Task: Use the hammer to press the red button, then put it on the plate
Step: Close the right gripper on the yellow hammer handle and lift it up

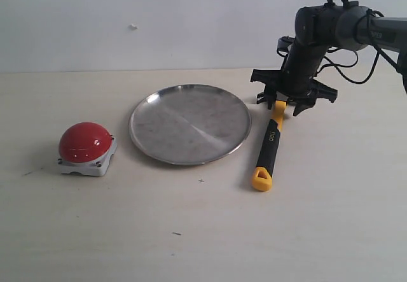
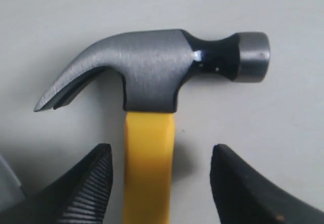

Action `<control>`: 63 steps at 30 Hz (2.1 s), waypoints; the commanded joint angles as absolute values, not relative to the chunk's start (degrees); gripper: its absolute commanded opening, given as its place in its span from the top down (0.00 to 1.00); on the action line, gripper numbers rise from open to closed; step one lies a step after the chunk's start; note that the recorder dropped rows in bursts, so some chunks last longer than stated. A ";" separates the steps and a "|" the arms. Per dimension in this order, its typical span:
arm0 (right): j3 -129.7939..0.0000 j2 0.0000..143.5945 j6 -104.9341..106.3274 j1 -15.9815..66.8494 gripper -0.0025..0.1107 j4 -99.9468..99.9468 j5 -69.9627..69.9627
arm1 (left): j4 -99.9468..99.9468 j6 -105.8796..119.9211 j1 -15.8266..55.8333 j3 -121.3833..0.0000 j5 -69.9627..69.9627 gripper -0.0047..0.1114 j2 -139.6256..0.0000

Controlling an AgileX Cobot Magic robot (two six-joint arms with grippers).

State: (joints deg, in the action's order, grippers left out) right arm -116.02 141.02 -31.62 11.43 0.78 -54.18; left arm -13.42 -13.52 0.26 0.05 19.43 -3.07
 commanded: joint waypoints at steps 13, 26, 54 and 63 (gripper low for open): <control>-118.36 145.46 -31.22 11.38 0.66 0.00 -54.85 | -13.35 -13.66 0.00 0.00 19.12 0.96 -2.52; -118.36 141.14 -23.85 11.38 0.98 0.37 -54.04 | -13.35 -13.66 0.00 0.00 19.12 0.96 -2.52; -114.01 107.79 -13.15 20.11 0.98 6.21 -51.86 | -17.91 -11.62 0.00 0.00 17.48 0.96 -2.52; -96.02 98.44 -13.31 24.01 0.98 4.37 -32.34 | -8.75 -22.32 0.00 0.00 1.00 0.96 -2.52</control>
